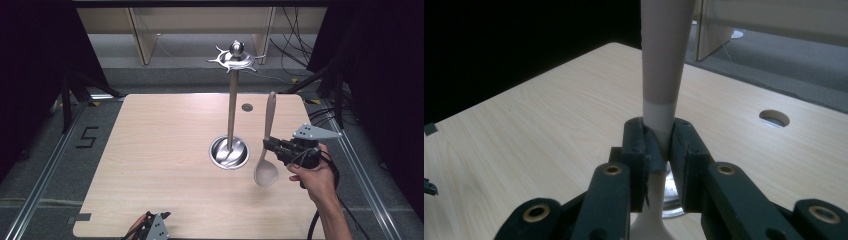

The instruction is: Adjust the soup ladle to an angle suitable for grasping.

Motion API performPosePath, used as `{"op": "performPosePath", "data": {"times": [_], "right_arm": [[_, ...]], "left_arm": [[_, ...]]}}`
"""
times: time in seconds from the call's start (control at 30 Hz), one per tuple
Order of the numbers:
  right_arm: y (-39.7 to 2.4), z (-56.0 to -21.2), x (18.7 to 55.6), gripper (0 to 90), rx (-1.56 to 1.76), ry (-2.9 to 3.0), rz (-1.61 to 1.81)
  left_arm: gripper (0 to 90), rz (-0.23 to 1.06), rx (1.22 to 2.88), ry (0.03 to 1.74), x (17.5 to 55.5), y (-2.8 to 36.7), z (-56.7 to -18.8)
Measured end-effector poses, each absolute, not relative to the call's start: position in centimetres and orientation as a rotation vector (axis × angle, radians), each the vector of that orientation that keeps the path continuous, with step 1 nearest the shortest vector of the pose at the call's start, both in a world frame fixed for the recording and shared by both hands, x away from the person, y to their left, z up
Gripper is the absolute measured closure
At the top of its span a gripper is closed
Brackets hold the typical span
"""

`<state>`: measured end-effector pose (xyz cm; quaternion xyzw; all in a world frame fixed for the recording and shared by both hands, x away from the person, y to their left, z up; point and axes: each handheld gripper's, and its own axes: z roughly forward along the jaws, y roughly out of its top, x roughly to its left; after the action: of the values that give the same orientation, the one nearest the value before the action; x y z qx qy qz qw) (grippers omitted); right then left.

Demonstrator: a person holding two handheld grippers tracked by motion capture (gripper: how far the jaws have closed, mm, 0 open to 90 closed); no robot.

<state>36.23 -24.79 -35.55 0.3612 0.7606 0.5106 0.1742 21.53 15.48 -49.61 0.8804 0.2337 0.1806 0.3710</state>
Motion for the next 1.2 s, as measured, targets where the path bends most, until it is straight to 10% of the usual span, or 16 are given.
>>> {"op": "performPosePath", "data": {"times": [1.2], "right_arm": [[-22.0,-30.2,38.5,78.8,0.904,2.184,1.445]], "left_arm": [[15.5,0.454,2.265,0.592,21.5,15.5,-49.6]]}}
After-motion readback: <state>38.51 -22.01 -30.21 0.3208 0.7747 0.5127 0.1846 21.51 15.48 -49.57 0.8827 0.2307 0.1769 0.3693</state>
